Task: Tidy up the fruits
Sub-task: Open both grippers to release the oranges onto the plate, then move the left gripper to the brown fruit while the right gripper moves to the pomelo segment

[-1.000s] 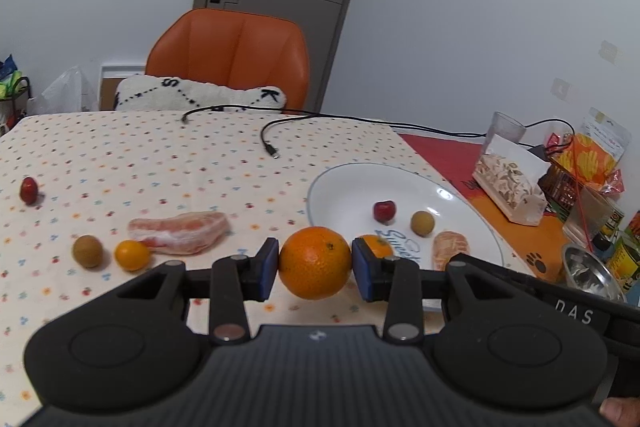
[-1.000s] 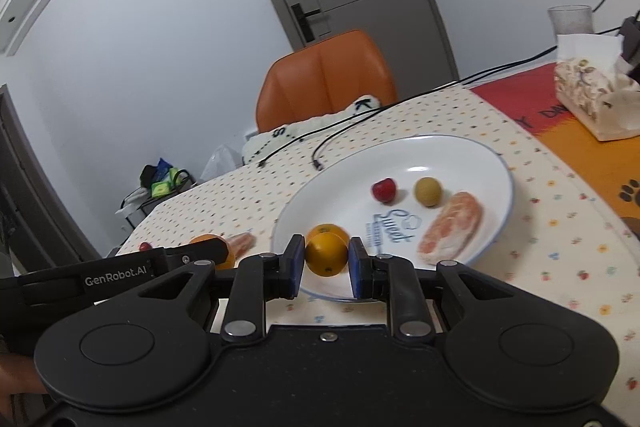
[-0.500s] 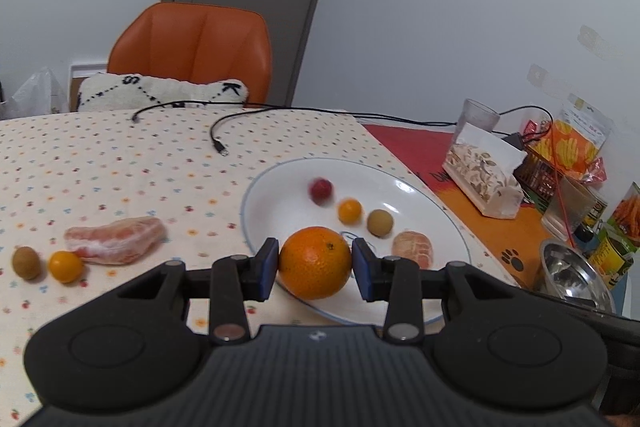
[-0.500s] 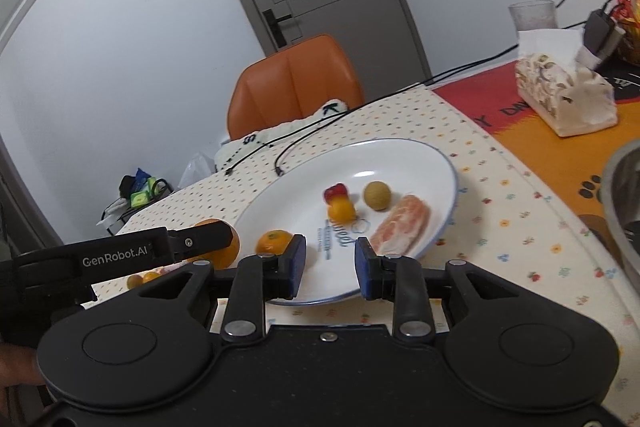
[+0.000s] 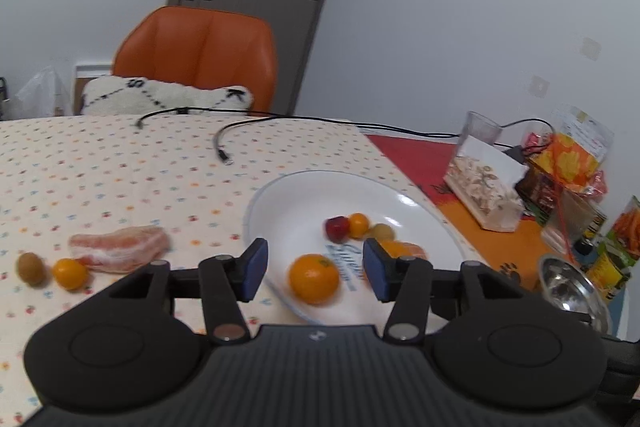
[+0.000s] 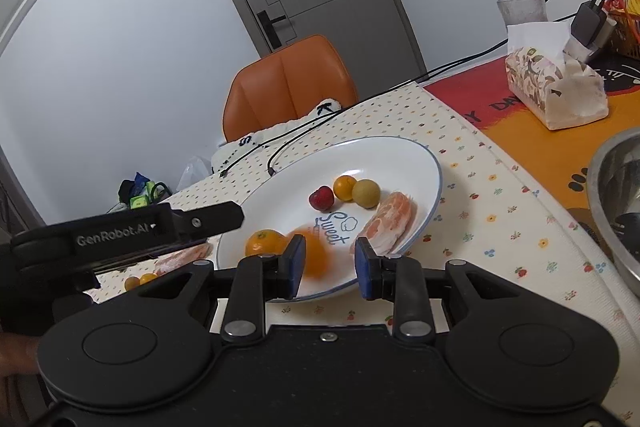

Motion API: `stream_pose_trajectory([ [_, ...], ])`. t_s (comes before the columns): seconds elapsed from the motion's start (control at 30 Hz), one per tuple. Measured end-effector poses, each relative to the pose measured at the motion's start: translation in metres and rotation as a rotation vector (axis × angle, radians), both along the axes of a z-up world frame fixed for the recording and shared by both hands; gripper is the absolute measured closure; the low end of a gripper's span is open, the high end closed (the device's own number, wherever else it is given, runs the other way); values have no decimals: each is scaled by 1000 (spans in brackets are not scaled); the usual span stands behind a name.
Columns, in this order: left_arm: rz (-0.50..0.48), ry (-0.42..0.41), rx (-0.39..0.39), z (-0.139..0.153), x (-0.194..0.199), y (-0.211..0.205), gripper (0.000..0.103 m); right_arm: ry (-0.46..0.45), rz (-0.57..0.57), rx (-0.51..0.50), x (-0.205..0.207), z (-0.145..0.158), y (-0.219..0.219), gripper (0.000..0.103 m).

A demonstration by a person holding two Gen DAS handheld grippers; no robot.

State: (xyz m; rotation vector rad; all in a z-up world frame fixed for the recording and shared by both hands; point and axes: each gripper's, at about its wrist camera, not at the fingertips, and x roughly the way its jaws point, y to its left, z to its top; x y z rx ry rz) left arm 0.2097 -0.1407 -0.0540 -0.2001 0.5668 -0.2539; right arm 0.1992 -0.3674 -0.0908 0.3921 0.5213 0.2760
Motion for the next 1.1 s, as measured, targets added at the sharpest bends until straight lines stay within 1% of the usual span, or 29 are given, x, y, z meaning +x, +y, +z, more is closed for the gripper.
stream_pose_trajectory([
  [0.1,39,11,17,-2,-2,12,46,-2,12,1,0,0,5,74],
  [0.17,66,8,37,-3,-6,21,39,-1,20,1,0,0,9,74],
  [0.27,97,4,55,-3,-12,36,33,-3,32,2,0,2,15,74],
  [0.37,134,5,60,-3,-18,51,30,-8,45,2,0,4,20,74],
  [0.5,166,-1,69,-1,-25,68,27,-17,62,3,-1,8,29,73],
  [0.83,223,-12,93,2,-40,100,25,-46,108,-7,-3,18,54,59],
  [1.1,249,-8,99,-1,-46,117,25,-53,150,-19,-3,22,74,56],
])
